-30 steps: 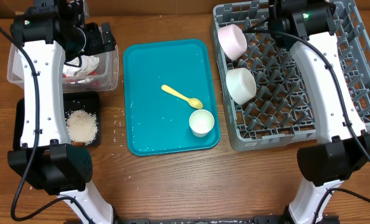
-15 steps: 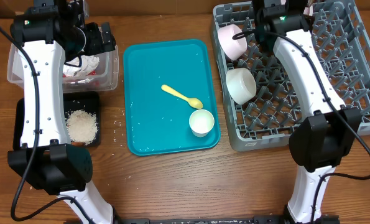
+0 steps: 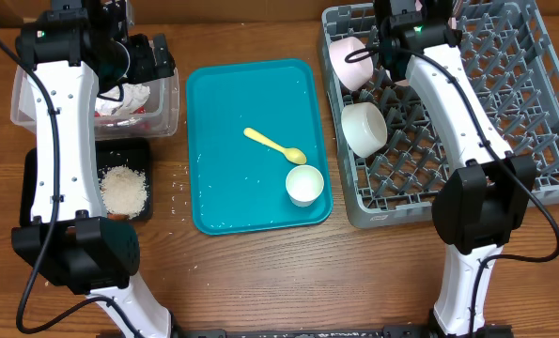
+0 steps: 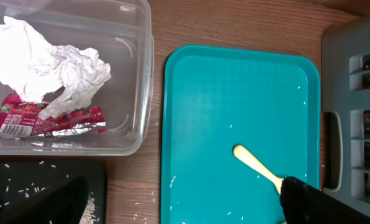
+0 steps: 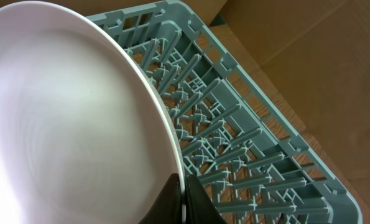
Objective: Sort waste into correct bins and load items into the dishwasher
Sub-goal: 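Carry the white plate right and stand it upright in the rack, then release the plate and lower the left gripper to the white cup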
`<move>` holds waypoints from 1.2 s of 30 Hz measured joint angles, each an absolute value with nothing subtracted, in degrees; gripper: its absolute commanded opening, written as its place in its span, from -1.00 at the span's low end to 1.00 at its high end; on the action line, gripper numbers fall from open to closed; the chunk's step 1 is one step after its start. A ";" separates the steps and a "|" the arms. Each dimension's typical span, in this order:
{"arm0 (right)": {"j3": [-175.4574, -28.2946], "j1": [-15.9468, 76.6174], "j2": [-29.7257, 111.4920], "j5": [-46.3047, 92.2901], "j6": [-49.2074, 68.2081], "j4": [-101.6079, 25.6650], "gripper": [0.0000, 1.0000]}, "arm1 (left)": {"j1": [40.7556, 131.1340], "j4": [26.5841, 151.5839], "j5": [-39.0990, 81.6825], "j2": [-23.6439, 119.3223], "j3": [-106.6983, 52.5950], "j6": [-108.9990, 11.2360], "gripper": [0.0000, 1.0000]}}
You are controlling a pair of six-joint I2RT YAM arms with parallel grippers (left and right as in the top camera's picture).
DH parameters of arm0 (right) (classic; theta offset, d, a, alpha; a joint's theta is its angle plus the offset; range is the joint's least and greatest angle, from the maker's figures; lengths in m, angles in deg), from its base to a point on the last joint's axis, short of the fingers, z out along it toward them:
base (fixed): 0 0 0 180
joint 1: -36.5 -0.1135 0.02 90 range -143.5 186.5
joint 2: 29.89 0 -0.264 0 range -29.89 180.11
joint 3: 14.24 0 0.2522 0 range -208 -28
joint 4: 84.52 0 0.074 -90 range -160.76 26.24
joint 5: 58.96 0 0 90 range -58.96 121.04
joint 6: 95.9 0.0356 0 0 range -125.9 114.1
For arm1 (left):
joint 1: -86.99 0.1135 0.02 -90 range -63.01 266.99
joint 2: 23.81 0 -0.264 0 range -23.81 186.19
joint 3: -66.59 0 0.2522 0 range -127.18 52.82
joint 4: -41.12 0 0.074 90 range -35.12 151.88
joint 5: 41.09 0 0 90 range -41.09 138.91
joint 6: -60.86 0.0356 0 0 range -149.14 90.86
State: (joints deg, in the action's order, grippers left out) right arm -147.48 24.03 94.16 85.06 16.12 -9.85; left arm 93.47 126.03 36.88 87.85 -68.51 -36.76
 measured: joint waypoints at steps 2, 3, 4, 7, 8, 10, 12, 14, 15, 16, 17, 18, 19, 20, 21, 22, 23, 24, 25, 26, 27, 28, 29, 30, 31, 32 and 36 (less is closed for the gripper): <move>-147.48 24.03 94.18 84.99 16.12 -9.68 -0.83 | 93.47 126.03 36.88 87.85 -68.51 -36.76 1.00; -147.48 24.03 94.18 84.97 16.06 -9.46 -0.68 | 93.47 126.03 36.85 87.85 -68.51 -36.76 1.00; -147.48 24.03 94.20 84.79 16.06 -9.04 -0.54 | 93.47 126.03 36.88 87.85 -68.51 -36.76 0.99; -147.48 23.90 94.27 84.77 16.17 -8.34 0.77 | 93.47 126.03 36.88 87.85 -68.51 -36.76 0.99; -147.48 23.70 94.29 84.77 16.14 -8.17 0.80 | 93.47 126.03 36.85 87.85 -68.51 -36.76 1.00; -147.48 23.24 94.31 84.82 15.90 -8.17 0.90 | 93.47 126.03 36.85 87.85 -68.51 -36.76 1.00; -147.48 22.43 94.31 84.77 16.01 -8.17 0.93 | 93.47 126.03 36.88 87.85 -68.51 -36.76 0.99; -147.48 21.56 94.31 84.40 15.99 -7.93 0.94 | 93.47 126.03 36.85 87.85 -68.51 -36.76 1.00; -147.48 21.06 94.25 83.74 15.95 -7.69 0.94 | 93.47 126.03 36.85 87.85 -68.51 -36.76 1.00; -147.48 20.82 94.12 83.18 15.97 -7.56 0.94 | 93.47 126.03 36.85 87.85 -68.51 -36.76 1.00; -147.48 20.34 93.57 81.21 15.97 -6.71 0.94 | 93.47 126.03 36.85 87.85 -68.51 -36.76 1.00; -147.44 20.03 92.61 79.07 15.97 -5.81 0.94 | 93.47 126.06 36.85 87.85 -68.51 -36.76 1.00; -147.44 19.94 91.86 77.56 15.93 -5.18 0.94 | 93.47 126.06 36.88 87.85 -68.51 -36.76 0.99; -147.39 19.88 90.16 73.89 15.93 -3.62 0.94 | 93.47 126.03 36.85 87.85 -68.51 -36.76 1.00; -147.33 19.88 87.86 70.24 15.93 -2.51 0.94 | 93.47 126.06 36.88 87.85 -68.51 -36.76 1.00; -147.33 19.90 86.33 67.94 15.93 -1.90 0.94 | 93.47 126.03 36.85 87.85 -68.51 -36.76 1.00; -147.33 19.92 83.01 62.46 15.95 -0.08 0.94 | 93.47 126.03 36.85 87.85 -68.51 -36.76 1.00; -147.33 19.92 80.50 59.07 15.97 0.84 0.93 | 93.47 126.03 36.88 87.85 -68.51 -36.76 1.00; -147.41 19.92 77.31 54.22 15.97 2.76 0.88 | 93.47 126.06 36.88 87.85 -68.51 -36.76 1.00; -147.50 19.92 75.19 50.54 15.86 4.75 0.81 | 93.47 126.06 36.85 87.85 -68.51 -36.76 1.00; -147.59 19.92 73.72 47.02 15.42 6.56 0.78 | 93.47 126.03 36.85 87.85 -68.51 -36.76 1.00; -147.70 19.92 72.91 44.27 15.07 8.22 0.77 | 93.47 126.03 36.85 87.85 -68.51 -36.78 1.00; -147.79 19.92 72.61 41.19 14.66 10.74 0.74 | 93.47 125.68 36.44 87.85 -68.51 -37.50 1.00; -147.74 19.92 72.85 38.26 14.22 13.10 0.72 | 93.47 125.12 35.78 87.85 -68.51 -38.58 1.00; -147.68 19.92 73.20 36.29 13.61 15.00 0.72 | 93.47 124.96 35.32 87.85 -68.51 -39.76 0.99; -147.50 19.92 73.33 34.85 13.22 16.38 0.72 | 93.47 124.94 34.86 87.85 -68.51 -41.37 1.00; -147.44 20.14 71.93 32.69 12.17 16.49 0.74 | 93.47 125.62 32.74 87.85 -68.51 -43.71 0.59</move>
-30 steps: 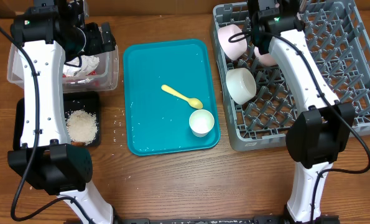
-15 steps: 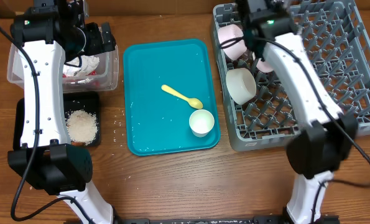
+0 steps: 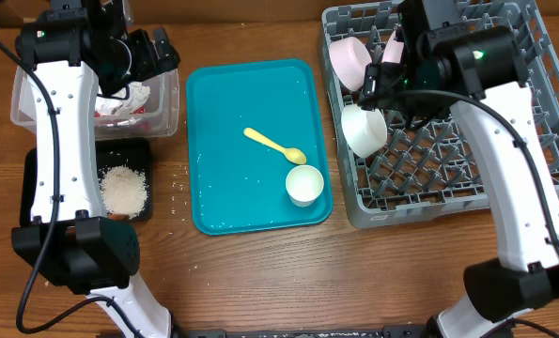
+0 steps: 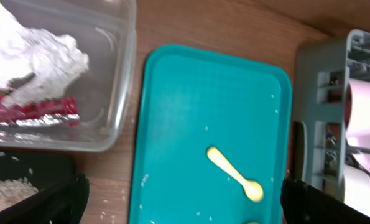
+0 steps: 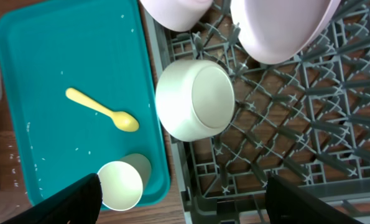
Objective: Sort waste into correct bins and load items into the dishwasher
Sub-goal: 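Release the plate and lower the left gripper to the white cup, then grasp the white cup with the left gripper and hand it to the right gripper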
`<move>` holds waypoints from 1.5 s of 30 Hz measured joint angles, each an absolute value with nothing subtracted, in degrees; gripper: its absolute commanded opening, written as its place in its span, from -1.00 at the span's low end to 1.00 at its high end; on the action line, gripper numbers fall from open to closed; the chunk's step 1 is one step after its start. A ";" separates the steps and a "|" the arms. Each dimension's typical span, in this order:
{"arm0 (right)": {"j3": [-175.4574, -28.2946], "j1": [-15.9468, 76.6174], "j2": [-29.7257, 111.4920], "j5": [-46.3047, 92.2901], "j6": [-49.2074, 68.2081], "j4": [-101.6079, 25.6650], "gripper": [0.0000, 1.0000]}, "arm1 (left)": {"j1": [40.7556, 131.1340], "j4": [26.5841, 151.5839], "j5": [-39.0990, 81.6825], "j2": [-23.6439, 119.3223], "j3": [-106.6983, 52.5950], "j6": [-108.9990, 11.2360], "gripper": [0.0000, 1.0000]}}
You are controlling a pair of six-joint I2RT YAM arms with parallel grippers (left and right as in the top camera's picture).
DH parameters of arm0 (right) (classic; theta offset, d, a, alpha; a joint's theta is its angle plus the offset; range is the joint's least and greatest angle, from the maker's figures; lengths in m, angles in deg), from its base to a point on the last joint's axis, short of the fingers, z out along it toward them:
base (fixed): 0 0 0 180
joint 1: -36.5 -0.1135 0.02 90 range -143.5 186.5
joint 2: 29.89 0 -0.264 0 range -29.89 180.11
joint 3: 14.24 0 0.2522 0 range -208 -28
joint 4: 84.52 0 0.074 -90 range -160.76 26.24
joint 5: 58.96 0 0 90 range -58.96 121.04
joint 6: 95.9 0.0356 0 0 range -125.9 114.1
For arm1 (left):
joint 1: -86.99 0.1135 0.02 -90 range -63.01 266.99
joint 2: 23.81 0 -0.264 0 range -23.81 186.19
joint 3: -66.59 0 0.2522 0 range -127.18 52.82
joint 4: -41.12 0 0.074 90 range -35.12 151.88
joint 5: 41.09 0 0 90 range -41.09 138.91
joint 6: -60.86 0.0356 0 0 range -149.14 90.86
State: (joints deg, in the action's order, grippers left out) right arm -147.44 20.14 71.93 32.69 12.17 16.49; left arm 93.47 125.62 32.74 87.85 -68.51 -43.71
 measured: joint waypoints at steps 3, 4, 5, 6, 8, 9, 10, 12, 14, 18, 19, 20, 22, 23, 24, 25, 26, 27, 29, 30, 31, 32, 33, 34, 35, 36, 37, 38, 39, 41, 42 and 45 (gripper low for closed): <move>-147.39 21.12 67.21 32.90 11.95 15.74 0.86 | 92.21 129.07 28.53 87.85 -68.38 -41.70 0.29; -147.39 21.56 65.40 33.19 11.86 15.74 0.87 | 91.09 129.92 28.09 87.85 -68.16 -40.94 0.30; -147.39 22.08 63.60 33.65 11.77 15.87 0.88 | 89.45 130.58 28.46 87.85 -67.55 -40.04 0.31; -147.39 22.65 61.70 34.24 11.84 16.16 0.88 | 87.16 131.02 29.20 87.83 -66.63 -39.38 0.32; -147.48 23.85 58.71 34.92 11.84 17.67 0.88 | 79.64 130.78 31.15 87.85 -63.07 -37.00 0.33; -147.52 24.25 58.14 35.11 11.82 18.23 0.88 | 76.38 130.40 31.87 87.85 -61.37 -35.56 0.33; -147.57 24.66 57.83 35.44 11.84 18.98 0.88 | 73.17 129.95 32.50 87.85 -59.53 -33.79 0.33; -147.55 24.90 58.20 35.66 11.84 19.28 0.88 | 65.93 128.02 34.17 87.85 -54.85 -29.99 0.33; -147.52 24.90 58.90 35.77 11.84 19.35 0.88 | 61.15 126.08 35.54 87.85 -50.13 -26.86 0.33; -147.48 24.90 59.32 35.81 11.84 19.30 0.88 | 56.91 122.45 37.20 87.85 -43.20 -24.22 0.33; -147.48 24.90 59.32 35.79 11.82 19.26 0.88 | 56.86 122.01 37.40 87.85 -42.44 -24.24 0.29; -147.48 24.90 59.32 35.81 11.84 19.26 0.88 | 56.86 120.98 37.44 87.83 -41.39 -24.26 0.21; -147.48 24.90 59.32 35.81 11.84 19.26 0.89 | 56.86 118.56 37.60 87.83 -38.77 -24.26 -0.13; -147.48 24.90 59.32 35.79 11.82 19.24 0.89 | 56.86 117.47 37.58 87.83 -37.37 -24.17 -0.24; -147.48 24.90 59.32 35.79 11.82 19.24 0.88 | 56.86 115.78 37.38 87.83 -35.62 -24.37 -0.42; -147.48 24.90 59.32 35.77 11.84 19.24 0.88 | 56.86 114.49 37.18 87.85 -34.33 -24.26 -0.89; -147.48 24.90 59.32 35.77 11.82 19.24 0.88 | 56.86 112.72 37.07 87.85 -32.80 -24.65 -0.92; -147.48 24.90 59.32 35.79 11.82 19.24 0.88 | 56.86 111.61 36.96 87.85 -31.82 -24.81 -0.92; -147.48 24.90 59.32 35.79 11.84 19.22 0.89 | 56.86 110.47 36.96 87.85 -31.51 -24.94 -0.92; -147.48 24.90 59.32 35.77 11.84 19.20 0.92 | 56.86 110.14 37.20 87.85 -31.51 -25.42 -0.92; -147.48 24.90 59.32 35.55 11.84 18.82 0.92 | 56.97 110.21 37.38 87.85 -31.53 -26.16 -0.92; -147.48 24.90 59.32 35.16 11.80 18.43 0.92 | 57.19 110.69 37.64 87.85 -31.55 -26.75 -0.92; -147.48 24.90 59.32 33.76 11.60 17.38 0.92 | 57.96 113.07 37.42 87.85 -32.34 -27.80 -0.92; -147.48 24.90 59.39 31.53 10.59 16.07 0.92 | 59.62 115.32 36.44 87.85 -33.78 -28.67 -0.92; -147.22 24.95 59.45 29.71 9.89 14.74 0.92 | 60.75 116.37 35.26 87.85 -34.72 -28.81 -0.92; -146.45 25.01 59.47 26.30 8.54 11.79 0.92 | 63.01 118.91 31.54 87.85 -36.82 -28.70 -0.92; -145.49 25.12 59.54 23.53 7.49 9.95 0.92 | 65.45 119.74 28.88 87.85 -38.59 -28.35 -0.92; -143.61 25.12 59.54 20.38 6.37 7.15 0.92 | 66.98 120.02 26.97 87.85 -39.58 -27.80 -0.92; -140.97 25.12 59.54 17.08 5.30 3.59 0.91 | 70.13 120.74 21.99 87.85 -41.21 -26.80 -0.92; -132.81 25.17 60.11 8.27 2.83 -4.50 0.91 | 77.74 122.47 8.70 87.85 -42.94 -22.84 -0.92; -129.67 25.19 60.48 4.77 2.22 -8.30 0.91 | 80.10 123.43 5.07 87.85 -42.94 -21.44 -0.92; -117.19 25.21 61.29 -10.79 0.08 -24.89 0.84 | 87.27 127.96 -9.92 87.85 -42.94 -15.43 -0.92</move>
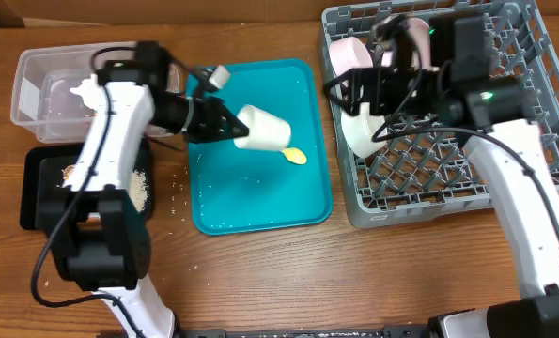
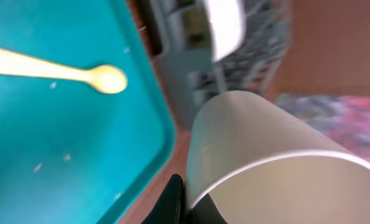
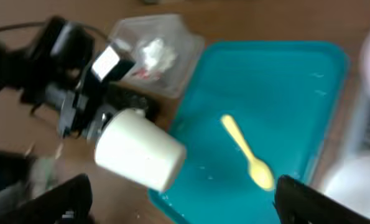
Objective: Sort waste into correct bins and load items into the dishwasher
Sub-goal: 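Grasp the white cup with the left gripper and hand it to the right gripper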
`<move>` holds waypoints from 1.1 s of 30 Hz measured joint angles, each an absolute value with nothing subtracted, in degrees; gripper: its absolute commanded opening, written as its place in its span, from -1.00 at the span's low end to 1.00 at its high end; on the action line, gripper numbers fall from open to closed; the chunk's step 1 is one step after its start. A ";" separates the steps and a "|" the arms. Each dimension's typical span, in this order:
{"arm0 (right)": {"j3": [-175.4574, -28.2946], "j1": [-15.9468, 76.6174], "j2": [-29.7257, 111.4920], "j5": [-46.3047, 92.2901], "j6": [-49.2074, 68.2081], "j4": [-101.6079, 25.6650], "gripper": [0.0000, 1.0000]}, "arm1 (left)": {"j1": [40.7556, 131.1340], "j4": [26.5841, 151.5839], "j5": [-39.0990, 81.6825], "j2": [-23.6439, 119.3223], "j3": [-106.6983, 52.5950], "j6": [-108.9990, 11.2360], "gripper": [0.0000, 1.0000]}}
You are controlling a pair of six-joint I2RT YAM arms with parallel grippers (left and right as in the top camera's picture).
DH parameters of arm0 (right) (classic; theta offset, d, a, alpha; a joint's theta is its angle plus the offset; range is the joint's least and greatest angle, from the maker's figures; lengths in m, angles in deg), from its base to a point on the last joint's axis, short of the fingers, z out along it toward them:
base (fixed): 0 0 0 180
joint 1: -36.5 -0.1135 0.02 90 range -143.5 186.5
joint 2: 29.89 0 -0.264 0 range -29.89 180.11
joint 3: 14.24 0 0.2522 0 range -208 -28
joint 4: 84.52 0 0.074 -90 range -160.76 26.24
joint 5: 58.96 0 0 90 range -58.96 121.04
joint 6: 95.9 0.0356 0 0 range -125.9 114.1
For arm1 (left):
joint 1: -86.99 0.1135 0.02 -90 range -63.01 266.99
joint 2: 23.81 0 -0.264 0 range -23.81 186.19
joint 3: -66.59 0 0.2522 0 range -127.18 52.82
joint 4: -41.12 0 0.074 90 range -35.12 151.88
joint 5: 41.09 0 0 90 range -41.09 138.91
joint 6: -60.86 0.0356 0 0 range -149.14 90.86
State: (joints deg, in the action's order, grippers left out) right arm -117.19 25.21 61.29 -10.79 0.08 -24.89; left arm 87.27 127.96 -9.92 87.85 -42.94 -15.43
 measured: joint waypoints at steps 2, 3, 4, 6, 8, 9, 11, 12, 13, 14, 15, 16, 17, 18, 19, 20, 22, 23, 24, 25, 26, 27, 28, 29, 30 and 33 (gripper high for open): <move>-110.65 24.84 61.37 -18.79 0.06 -37.26 0.85 | 88.97 130.58 -16.30 87.85 -42.94 -12.72 -0.92; -108.51 24.64 61.37 -20.80 0.45 -40.69 0.84 | 89.21 131.15 -18.71 87.85 -42.94 -11.74 -0.92; -106.76 24.34 61.37 -22.55 0.84 -43.36 0.84 | 89.26 131.45 -20.50 87.85 -42.94 -11.06 -0.92; -103.37 22.94 61.37 -26.07 1.89 -48.28 0.84 | 88.95 131.63 -26.05 87.85 -42.94 -9.57 -0.92; -102.87 21.45 61.37 -27.60 2.29 -50.31 0.84 | 88.58 131.52 -29.44 87.85 -42.94 -9.13 -0.92; -102.87 20.58 61.37 -28.16 2.46 -51.49 0.84 | 88.12 131.45 -31.14 87.85 -42.94 -9.00 -0.92; -102.87 18.67 61.37 -29.02 2.68 -53.61 0.84 | 87.46 131.41 -33.02 87.85 -42.94 -8.98 -0.92; -102.87 18.19 61.37 -29.17 2.75 -54.05 0.82 | 87.14 131.43 -33.83 87.85 -42.94 -8.98 -0.92; -102.87 17.47 61.37 -29.21 2.81 -54.57 0.78 | 86.81 131.41 -34.88 87.85 -42.94 -8.96 -0.92; -102.87 17.08 61.37 -29.37 2.90 -54.97 0.72 | 86.55 131.41 -35.56 87.85 -42.94 -8.98 -0.92; -102.87 16.53 61.37 -29.63 2.92 -55.56 0.65 | 86.22 131.41 -36.30 87.85 -42.94 -8.98 -0.92; -102.87 16.40 61.37 -29.65 3.05 -55.75 0.57 | 86.00 131.43 -36.83 87.85 -42.94 -8.98 -0.92; -102.87 16.42 61.37 -29.67 3.05 -55.77 0.52 | 85.85 131.41 -37.18 87.85 -42.94 -8.98 -0.92; -102.87 16.42 61.37 -29.61 3.10 -55.77 0.47 | 85.82 131.41 -37.39 87.85 -42.94 -8.98 -0.92; -102.87 16.42 61.37 -29.58 3.10 -55.86 0.41 | 85.82 131.43 -37.61 87.85 -42.94 -8.96 -0.92; -102.87 16.45 61.37 -29.61 3.03 -56.34 0.40 | 85.82 131.45 -37.92 87.85 -42.94 -8.98 -0.92; -102.83 16.47 61.37 -30.22 3.07 -57.46 0.39 | 85.82 131.67 -38.64 87.85 -42.94 -8.98 -0.92; -102.70 16.47 61.37 -30.46 3.21 -58.48 0.39 | 85.85 131.76 -38.92 87.85 -42.96 -8.98 -0.92; -102.54 16.51 61.37 -30.76 3.29 -59.34 0.39 | 85.85 132.11 -39.38 87.85 -42.96 -8.98 -0.92; -102.43 16.58 61.37 -31.40 3.62 -60.78 0.39 | 85.85 132.79 -39.89 87.85 -42.99 -8.94 -0.92; -102.41 16.60 61.37 -31.60 3.80 -61.28 0.39 | 85.85 133.11 -40.26 87.85 -43.05 -8.81 -0.92; -102.41 16.60 61.37 -31.68 3.93 -61.43 0.40 | 85.85 133.38 -40.39 87.85 -43.09 -8.76 -0.92; -102.39 16.60 61.37 -31.81 4.10 -61.74 0.46 | 85.85 133.95 -40.54 87.85 -43.12 -8.72 -0.92; -102.39 16.60 61.37 -32.01 4.19 -61.94 0.47 | 85.85 134.64 -40.56 87.85 -43.12 -8.54 -0.92; -102.32 16.60 61.37 -31.97 4.28 -62.48 0.48 | 85.85 135.15 -40.59 87.85 -43.14 -8.50 -0.92; -102.32 16.58 61.37 -31.97 4.34 -64.12 0.48 | 85.47 138.23 -39.56 87.85 -43.14 -8.13 -0.92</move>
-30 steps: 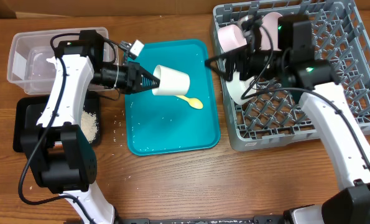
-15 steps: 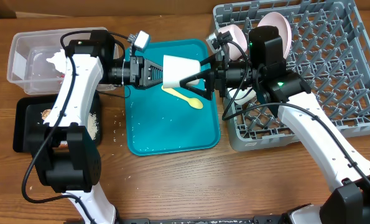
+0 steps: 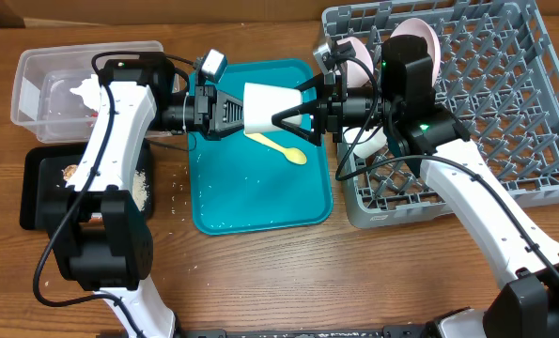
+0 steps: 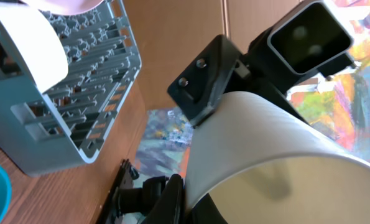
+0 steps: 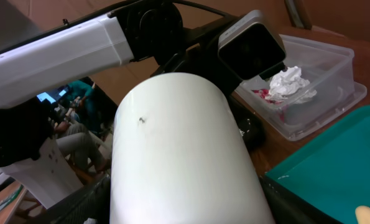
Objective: Sort waste into correct bins and load items into the dishwasher
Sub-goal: 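Grasp the white cup with the left gripper and hand it to the right gripper, then carry the cup with the right gripper and place it in the rack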
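A white cup (image 3: 262, 107) hangs on its side above the teal tray (image 3: 260, 202). My left gripper (image 3: 244, 110) is shut on its rim, one finger inside the mouth; the left wrist view shows the cup (image 4: 259, 143) pinched in that gripper (image 4: 185, 193). My right gripper (image 3: 293, 113) faces it from the right, open, with a finger on either side of the cup's base (image 5: 178, 143). A yellow spoon (image 3: 279, 147) lies on the tray below.
The grey dish rack (image 3: 504, 141) at right holds a pink bowl (image 3: 354, 56), a pink plate (image 3: 412, 42) and a white bowl (image 3: 378, 141). A clear bin (image 3: 44, 89) with paper and wrapper sits at far left, with a black tray (image 3: 35, 202) of rice below it.
The left gripper has carried the cup a little right and turned its base toward the rack. The right gripper has come from the rack's left edge to straddle the cup's base.
First the cup stood on the tray by the spoon, my left gripper open over the clear bin, my right shut on the pink plate at the rack. Then the plate stood in the rack, right gripper open. Later the left held the cup, now between both grippers.
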`<move>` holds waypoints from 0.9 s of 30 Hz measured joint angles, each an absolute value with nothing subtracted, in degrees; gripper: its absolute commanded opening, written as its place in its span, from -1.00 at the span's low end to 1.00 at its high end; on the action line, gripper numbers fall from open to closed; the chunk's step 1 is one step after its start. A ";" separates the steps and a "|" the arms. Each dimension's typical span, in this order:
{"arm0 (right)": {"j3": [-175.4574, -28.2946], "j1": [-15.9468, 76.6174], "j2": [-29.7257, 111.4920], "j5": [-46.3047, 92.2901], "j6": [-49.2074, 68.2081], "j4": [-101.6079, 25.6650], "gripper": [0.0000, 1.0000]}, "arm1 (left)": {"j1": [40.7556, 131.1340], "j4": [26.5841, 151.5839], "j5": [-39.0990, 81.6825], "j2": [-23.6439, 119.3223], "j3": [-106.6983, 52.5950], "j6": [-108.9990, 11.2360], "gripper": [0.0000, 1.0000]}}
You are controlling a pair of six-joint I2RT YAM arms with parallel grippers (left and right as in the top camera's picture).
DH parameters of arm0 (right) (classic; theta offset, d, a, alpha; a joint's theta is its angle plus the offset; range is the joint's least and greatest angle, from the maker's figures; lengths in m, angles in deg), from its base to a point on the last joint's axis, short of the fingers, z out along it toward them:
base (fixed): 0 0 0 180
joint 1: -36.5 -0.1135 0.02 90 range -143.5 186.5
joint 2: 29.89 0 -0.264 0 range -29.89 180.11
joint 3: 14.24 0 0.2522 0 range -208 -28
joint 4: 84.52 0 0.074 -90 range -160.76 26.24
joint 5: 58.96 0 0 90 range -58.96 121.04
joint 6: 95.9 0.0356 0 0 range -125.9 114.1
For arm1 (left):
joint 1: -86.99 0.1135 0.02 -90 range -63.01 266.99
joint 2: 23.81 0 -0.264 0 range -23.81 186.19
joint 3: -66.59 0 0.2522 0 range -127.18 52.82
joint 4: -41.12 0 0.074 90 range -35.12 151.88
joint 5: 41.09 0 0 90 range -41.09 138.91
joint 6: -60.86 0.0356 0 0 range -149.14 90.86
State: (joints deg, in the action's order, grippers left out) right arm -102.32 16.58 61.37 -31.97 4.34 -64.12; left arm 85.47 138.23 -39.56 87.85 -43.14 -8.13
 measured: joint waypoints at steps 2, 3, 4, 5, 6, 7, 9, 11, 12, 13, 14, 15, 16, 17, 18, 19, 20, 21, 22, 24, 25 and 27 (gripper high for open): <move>-102.32 16.58 61.37 -32.03 4.36 -64.39 0.40 | 85.45 139.39 -39.08 87.85 -43.14 -8.13 -0.92; -102.32 16.58 61.37 -32.05 4.36 -64.47 0.35 | 85.45 139.56 -38.95 87.85 -43.14 -8.13 -0.92; -102.32 16.60 61.37 -32.23 4.32 -64.54 0.30 | 85.47 139.56 -38.95 87.85 -43.14 -8.11 -0.92; -102.32 16.60 61.37 -32.27 4.45 -64.47 0.22 | 85.47 139.54 -38.95 87.85 -43.14 -8.02 -0.92; -102.32 16.64 61.37 -32.62 4.45 -64.54 0.16 | 85.47 139.56 -38.97 87.85 -43.14 -7.91 -0.86; -102.32 16.69 61.37 -32.71 4.43 -64.49 0.09 | 85.47 139.54 -38.97 87.85 -43.14 -7.85 -0.75; -102.32 16.64 61.37 -32.93 4.39 -64.78 -0.03 | 85.47 139.63 -38.71 87.85 -43.14 -7.74 -0.47; -102.32 16.60 61.37 -33.52 4.34 -64.80 -0.06 | 85.45 139.74 -37.85 87.85 -43.14 -8.00 -0.14; -102.32 16.58 61.37 -33.69 4.34 -64.80 -0.06 | 85.45 139.63 -37.61 87.85 -43.14 -7.76 0.03; -102.32 16.58 61.37 -34.15 4.36 -64.93 -0.07 | 85.47 139.67 -37.31 87.85 -43.14 -8.11 0.25; -102.32 16.58 61.37 -34.57 4.34 -65.04 -0.09 | 85.47 139.63 -37.15 87.85 -43.14 -7.95 0.34; -102.32 16.58 61.37 -34.65 4.36 -65.06 -0.09 | 85.47 139.56 -36.98 87.85 -43.14 -8.15 0.37; -102.32 16.64 61.37 -34.94 4.39 -65.13 -0.10 | 85.47 139.63 -36.76 87.85 -43.14 -7.98 0.38; -102.32 16.90 61.37 -35.14 4.58 -65.15 -0.11 | 85.47 139.58 -36.72 87.85 -43.14 -7.98 0.38; -102.32 17.56 61.35 -35.49 5.00 -65.17 -0.12 | 85.47 139.61 -36.67 87.85 -43.14 -7.98 0.39; -102.32 18.41 61.35 -35.92 5.24 -65.15 -0.12 | 85.47 139.54 -36.56 87.85 -43.14 -7.95 0.39; -102.32 20.10 61.22 -36.32 5.72 -64.87 -0.12 | 85.47 139.48 -36.52 87.85 -43.14 -7.95 0.40; -102.32 21.65 61.02 -36.51 6.13 -64.28 -0.12 | 85.47 139.13 -36.52 87.85 -43.14 -7.95 0.40; -102.32 25.84 60.22 -36.67 6.66 -62.18 -0.12 | 85.47 138.91 -36.50 87.85 -43.14 -7.95 0.41; -102.37 29.19 59.19 -36.47 7.14 -60.52 -0.11 | 85.47 137.81 -36.32 87.85 -43.14 -7.93 0.44; -102.37 31.18 58.14 -35.79 7.18 -56.84 -0.10 | 85.47 136.72 -36.28 87.85 -43.14 -7.93 0.50; -102.54 35.46 55.45 -32.27 7.05 -50.27 -0.10 | 85.47 133.88 -35.47 87.85 -43.16 -7.95 0.58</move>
State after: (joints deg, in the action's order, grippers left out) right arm -102.54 35.46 55.45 -32.27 7.05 -50.27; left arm 85.47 133.88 -35.47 87.85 -43.16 -7.95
